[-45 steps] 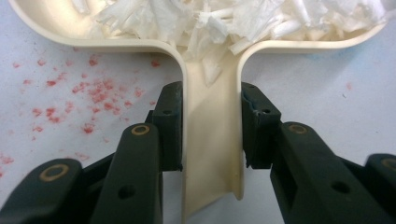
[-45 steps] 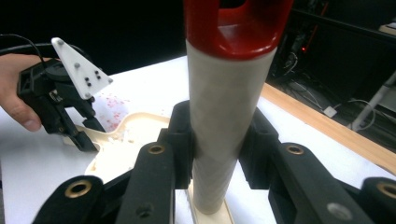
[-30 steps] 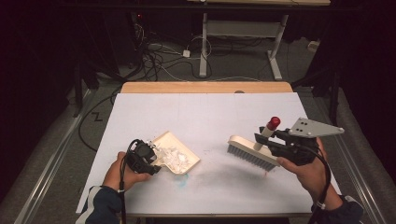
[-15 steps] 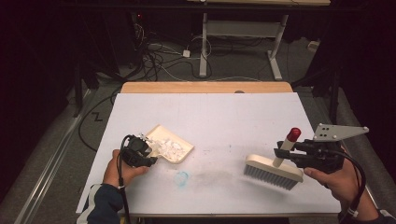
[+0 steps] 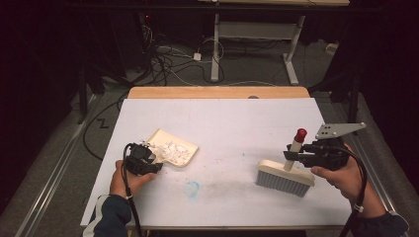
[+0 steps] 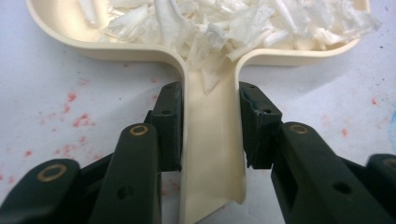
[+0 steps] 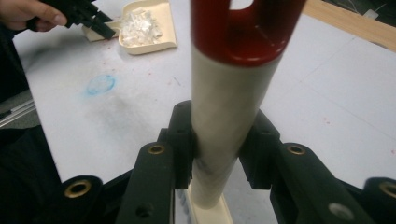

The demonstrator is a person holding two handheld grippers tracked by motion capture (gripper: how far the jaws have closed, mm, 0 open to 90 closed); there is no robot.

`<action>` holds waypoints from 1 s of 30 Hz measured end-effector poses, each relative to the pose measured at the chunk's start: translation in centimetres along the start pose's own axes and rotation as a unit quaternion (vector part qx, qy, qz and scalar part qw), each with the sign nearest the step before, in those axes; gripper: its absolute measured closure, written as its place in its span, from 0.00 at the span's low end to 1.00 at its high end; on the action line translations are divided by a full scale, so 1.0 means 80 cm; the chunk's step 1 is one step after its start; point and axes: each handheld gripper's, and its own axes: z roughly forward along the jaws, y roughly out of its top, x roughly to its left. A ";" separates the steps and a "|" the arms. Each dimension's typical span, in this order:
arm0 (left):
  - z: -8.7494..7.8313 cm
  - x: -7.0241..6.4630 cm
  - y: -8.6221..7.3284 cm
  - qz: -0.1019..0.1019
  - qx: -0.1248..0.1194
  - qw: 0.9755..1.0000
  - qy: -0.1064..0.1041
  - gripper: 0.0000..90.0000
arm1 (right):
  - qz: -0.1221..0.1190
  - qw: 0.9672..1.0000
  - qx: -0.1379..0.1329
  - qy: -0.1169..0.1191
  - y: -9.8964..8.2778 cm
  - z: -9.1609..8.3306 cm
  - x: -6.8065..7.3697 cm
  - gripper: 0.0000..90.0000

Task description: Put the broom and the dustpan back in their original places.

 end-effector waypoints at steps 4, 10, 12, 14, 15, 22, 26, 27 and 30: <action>-0.001 -0.009 -0.002 0.004 -0.001 1.000 -0.003 0.62 | 0.001 1.000 0.007 -0.011 0.010 0.014 -0.010 0.76; -0.002 -0.030 -0.009 0.024 0.001 1.000 -0.016 0.53 | 0.012 0.999 0.009 -0.039 0.021 0.036 -0.025 0.72; -0.002 -0.036 -0.011 0.033 0.001 0.999 -0.017 0.49 | 0.013 0.998 0.009 -0.055 0.024 0.043 -0.029 0.72; -0.003 -0.039 -0.012 0.043 0.004 0.999 -0.018 0.48 | 0.018 0.998 0.006 -0.065 0.026 0.051 -0.034 0.71; -0.004 -0.041 -0.013 0.046 -0.001 0.999 -0.022 0.48 | 0.019 0.997 0.006 -0.069 0.027 0.055 -0.036 0.71; -0.007 -0.052 -0.015 0.068 -0.012 0.997 -0.018 0.45 | 0.050 0.993 0.004 -0.111 0.031 0.084 -0.059 0.69; -0.015 -0.051 -0.015 0.078 -0.033 0.996 -0.010 0.38 | 0.060 0.988 0.010 -0.145 0.032 0.096 -0.067 0.67; -0.017 -0.052 -0.015 0.081 -0.041 0.996 -0.003 0.36 | 0.059 0.986 0.013 -0.153 0.032 0.098 -0.068 0.66; -0.025 -0.053 -0.015 0.094 -0.068 0.993 0.006 0.30 | 0.057 0.981 0.010 -0.186 0.033 0.102 -0.069 0.63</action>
